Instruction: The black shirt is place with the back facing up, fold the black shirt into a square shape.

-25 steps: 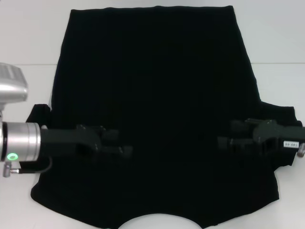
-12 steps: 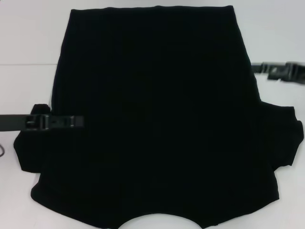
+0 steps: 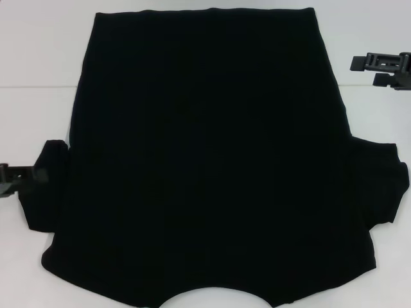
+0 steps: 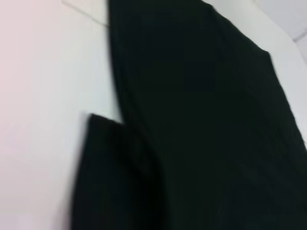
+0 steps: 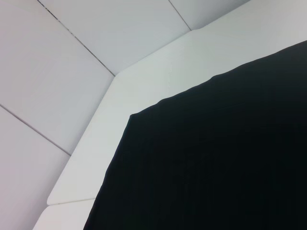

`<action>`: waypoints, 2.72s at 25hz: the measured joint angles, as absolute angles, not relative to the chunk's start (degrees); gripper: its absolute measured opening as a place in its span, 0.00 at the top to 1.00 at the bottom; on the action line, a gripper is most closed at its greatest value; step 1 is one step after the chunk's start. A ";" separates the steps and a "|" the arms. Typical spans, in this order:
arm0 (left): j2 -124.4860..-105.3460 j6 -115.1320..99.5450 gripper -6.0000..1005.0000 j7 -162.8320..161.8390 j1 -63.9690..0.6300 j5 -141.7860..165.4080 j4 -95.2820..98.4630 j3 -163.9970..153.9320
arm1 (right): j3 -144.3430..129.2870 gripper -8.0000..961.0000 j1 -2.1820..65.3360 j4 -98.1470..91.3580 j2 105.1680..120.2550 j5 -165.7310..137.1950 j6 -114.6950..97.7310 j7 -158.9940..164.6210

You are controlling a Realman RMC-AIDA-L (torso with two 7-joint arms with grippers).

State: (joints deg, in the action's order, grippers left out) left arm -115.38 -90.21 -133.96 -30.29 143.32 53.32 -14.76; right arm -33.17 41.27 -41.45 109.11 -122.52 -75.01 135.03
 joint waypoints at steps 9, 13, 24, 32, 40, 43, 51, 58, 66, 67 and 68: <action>-115.19 -86.04 0.55 -137.12 -29.71 150.04 53.24 -12.61 | -33.17 0.03 40.94 -41.10 109.11 -122.53 -74.87 134.99; -115.33 -82.77 0.62 -137.83 -29.70 151.29 51.25 -12.60 | -32.97 0.04 40.79 -41.05 109.09 -122.52 -74.83 134.94; -115.43 -79.12 0.65 -138.84 -29.88 151.36 47.40 -12.79 | -32.86 0.04 40.65 -40.93 109.07 -122.52 -74.84 134.82; -115.56 -77.80 0.67 -139.07 -30.11 151.36 46.28 -13.02 | -32.94 0.04 40.45 -40.93 109.14 -122.52 -74.96 134.82; -115.56 -76.73 0.68 -139.04 -30.63 151.36 44.44 -13.10 | -32.86 0.04 40.11 -40.94 109.16 -122.52 -75.15 134.82; -115.56 -76.59 0.69 -138.80 -31.48 151.36 43.18 -13.44 | -32.80 0.04 40.01 -40.96 109.16 -122.52 -75.25 134.77; -115.55 -76.88 0.70 -139.32 -31.68 151.16 43.55 -13.98 | -32.78 0.05 39.74 -40.96 109.12 -122.34 -75.26 134.74; -115.46 -77.37 0.87 -139.20 -31.56 151.02 44.01 -14.10 | -32.78 0.05 39.45 -40.96 109.07 -122.25 -75.32 134.73; -114.61 -78.50 0.98 -139.27 -31.20 150.55 47.54 -13.47 | -32.76 0.05 39.39 -40.96 109.07 -122.25 -75.35 134.73; -114.28 -78.31 0.98 -139.62 -31.07 150.57 48.20 -12.94 | -32.73 0.05 39.37 -40.96 109.05 -122.25 -75.34 134.73; -113.75 -78.18 0.99 -140.00 -31.00 150.89 48.82 -11.30 | -32.71 0.05 39.38 -40.96 109.03 -122.25 -75.35 134.73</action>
